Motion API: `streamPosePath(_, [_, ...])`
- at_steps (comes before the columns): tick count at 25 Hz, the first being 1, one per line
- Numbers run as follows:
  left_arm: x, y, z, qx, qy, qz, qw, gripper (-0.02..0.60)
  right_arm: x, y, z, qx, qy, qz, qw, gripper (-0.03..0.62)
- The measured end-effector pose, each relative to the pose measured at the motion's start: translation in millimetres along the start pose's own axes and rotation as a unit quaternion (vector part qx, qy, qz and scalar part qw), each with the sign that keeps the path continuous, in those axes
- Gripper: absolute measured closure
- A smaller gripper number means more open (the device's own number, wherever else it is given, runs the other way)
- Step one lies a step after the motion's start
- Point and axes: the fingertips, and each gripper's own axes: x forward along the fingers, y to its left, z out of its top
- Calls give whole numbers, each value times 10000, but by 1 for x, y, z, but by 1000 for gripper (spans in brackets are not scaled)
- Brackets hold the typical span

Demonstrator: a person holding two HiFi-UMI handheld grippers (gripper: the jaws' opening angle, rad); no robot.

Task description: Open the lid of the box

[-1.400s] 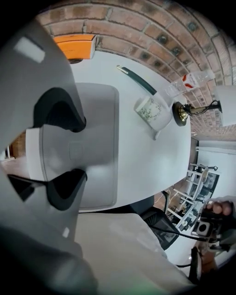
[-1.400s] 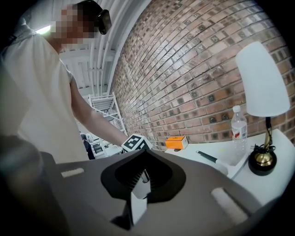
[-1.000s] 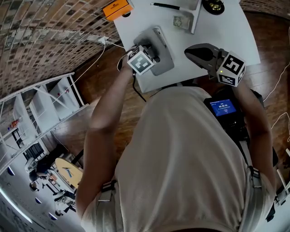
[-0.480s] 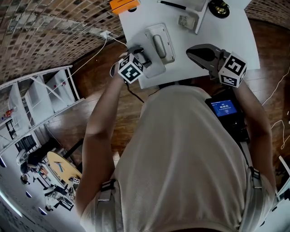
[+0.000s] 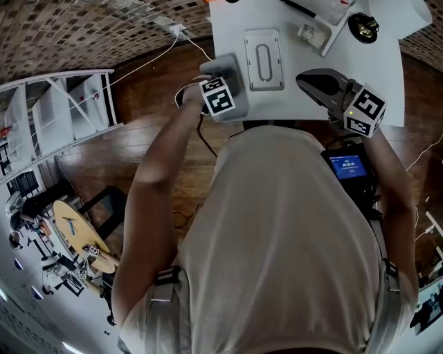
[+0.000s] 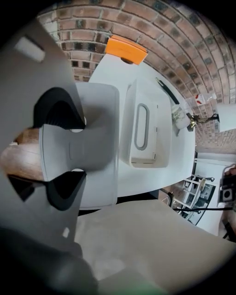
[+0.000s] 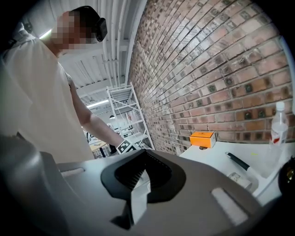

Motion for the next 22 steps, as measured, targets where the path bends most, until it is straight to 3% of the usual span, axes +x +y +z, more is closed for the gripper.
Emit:
streamPosePath(12, [40, -2, -10, 589, 989, -363, 9927, 293, 12, 3, -7, 93, 166, -85, 9998, 591])
streamPosePath(19, [44, -4, -8, 583, 1020, -319, 9926, 290, 6, 5, -9, 92, 185, -102, 9997, 591])
streamPosePath(22, [40, -1, -6, 592, 937, -195, 9936, 237, 7, 3, -6, 50, 169, -83, 9998, 591])
